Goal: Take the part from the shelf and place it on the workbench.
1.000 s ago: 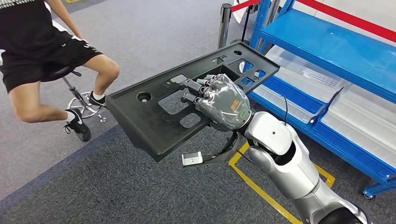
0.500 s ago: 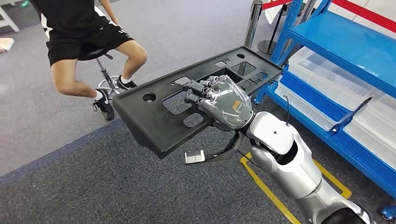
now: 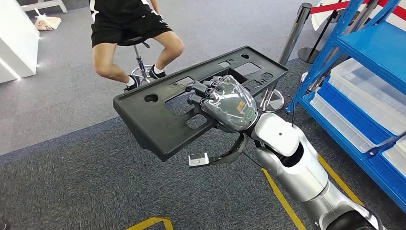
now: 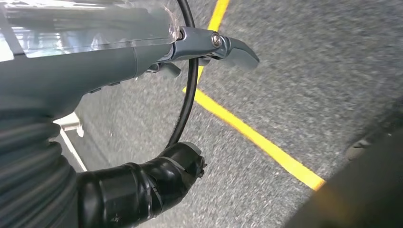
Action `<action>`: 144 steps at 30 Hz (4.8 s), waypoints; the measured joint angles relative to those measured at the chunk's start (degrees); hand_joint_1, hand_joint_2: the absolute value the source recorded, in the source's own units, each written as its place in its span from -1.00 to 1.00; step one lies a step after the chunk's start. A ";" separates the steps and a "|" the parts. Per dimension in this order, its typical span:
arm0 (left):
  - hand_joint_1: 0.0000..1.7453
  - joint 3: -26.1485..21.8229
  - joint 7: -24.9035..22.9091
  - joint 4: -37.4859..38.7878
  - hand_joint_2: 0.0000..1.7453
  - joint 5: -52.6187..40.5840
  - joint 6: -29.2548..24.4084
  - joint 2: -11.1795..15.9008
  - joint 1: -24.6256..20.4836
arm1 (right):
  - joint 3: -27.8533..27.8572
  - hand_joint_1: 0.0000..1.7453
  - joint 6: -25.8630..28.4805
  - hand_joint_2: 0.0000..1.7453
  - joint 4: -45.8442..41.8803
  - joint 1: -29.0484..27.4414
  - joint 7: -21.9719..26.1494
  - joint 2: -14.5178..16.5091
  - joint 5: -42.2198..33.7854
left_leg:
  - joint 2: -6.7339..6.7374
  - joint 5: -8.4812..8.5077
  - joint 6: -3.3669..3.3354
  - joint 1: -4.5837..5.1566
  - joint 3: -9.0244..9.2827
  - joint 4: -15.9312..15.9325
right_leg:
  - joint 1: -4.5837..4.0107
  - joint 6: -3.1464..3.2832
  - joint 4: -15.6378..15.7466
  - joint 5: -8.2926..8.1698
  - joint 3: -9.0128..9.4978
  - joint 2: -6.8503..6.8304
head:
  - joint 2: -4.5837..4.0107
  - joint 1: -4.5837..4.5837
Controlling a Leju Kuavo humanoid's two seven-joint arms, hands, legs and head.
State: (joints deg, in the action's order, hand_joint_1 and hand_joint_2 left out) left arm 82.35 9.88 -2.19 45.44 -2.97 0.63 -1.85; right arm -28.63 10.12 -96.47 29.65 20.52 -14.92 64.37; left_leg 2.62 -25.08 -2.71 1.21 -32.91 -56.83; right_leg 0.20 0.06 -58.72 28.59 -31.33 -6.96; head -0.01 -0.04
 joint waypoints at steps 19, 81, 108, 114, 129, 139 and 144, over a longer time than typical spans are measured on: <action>-1.00 0.01 0.03 -0.02 1.00 0.01 0.09 -0.32 0.10 | 0.00 1.00 -0.02 1.00 0.19 -0.08 0.00 -0.61 -0.06 | -3.71 -4.25 3.09 -1.27 -8.33 -12.09 | 1.03 0.90 -0.42 -1.08 -1.33 6.73 | -0.01 -0.15; -1.00 0.01 4.91 -0.26 1.00 -1.24 -0.31 0.15 1.95 | -0.76 1.00 -3.92 1.00 -1.70 2.66 -2.84 -2.15 -1.38 | -3.61 -5.61 3.24 -1.28 -7.34 -12.22 | 0.53 1.35 0.81 -2.59 -1.81 6.35 | -0.01 -0.14; -1.00 0.00 7.55 -0.32 1.00 -2.28 -1.50 0.16 2.79 | 0.02 1.00 -3.92 1.00 -1.52 3.16 -3.59 -4.79 -1.49 | -9.37 -0.75 2.54 -1.74 -1.98 -2.50 | 1.11 -0.31 -0.36 -1.09 -1.77 9.11 | -0.01 -0.08; -1.00 -0.01 8.44 -0.44 1.00 -2.51 -1.52 0.40 2.90 | 0.37 1.00 -3.91 1.00 -1.24 3.12 -3.49 -5.26 -1.49 | -2.94 -5.18 3.39 -1.82 -11.52 -18.06 | 0.98 0.67 0.60 0.72 1.23 4.50 | -0.01 -0.47; -1.00 -0.02 10.39 -0.67 1.00 -3.49 -1.40 1.54 3.81 | 1.57 1.00 -3.32 1.00 -0.48 2.87 -2.90 -6.98 -1.66 | -5.04 -1.78 -1.00 -0.96 1.06 -1.20 | 1.20 -2.60 -16.41 8.44 -7.73 6.79 | 0.00 -0.17; -1.00 -18.61 7.96 -4.07 1.00 -47.87 0.46 2.94 4.82 | 2.23 1.00 -2.81 1.00 0.00 2.80 -2.22 -7.98 -1.71 | -8.98 -3.92 1.51 -1.24 4.77 -4.63 | 0.54 0.24 0.42 -6.04 -6.15 8.36 | -0.01 -0.14; -1.00 -32.94 9.35 -3.98 1.00 -56.39 0.52 3.09 4.97 | 2.29 1.00 -3.98 1.00 -0.02 3.19 -2.47 -7.82 -1.49 | -3.09 -8.48 2.50 -1.21 -6.55 -17.65 | 0.62 1.04 1.78 -1.96 -0.05 5.27 | -0.01 -0.26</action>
State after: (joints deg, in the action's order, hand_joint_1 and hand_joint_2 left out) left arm 49.40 19.24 -6.17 -10.95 -2.45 3.72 3.12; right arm -26.34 6.14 -96.49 32.84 18.05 -22.74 62.88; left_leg -0.46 -33.56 -0.21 -0.01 -39.46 -74.48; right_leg 0.83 1.10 -56.94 26.63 -31.39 -1.69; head -0.02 -0.30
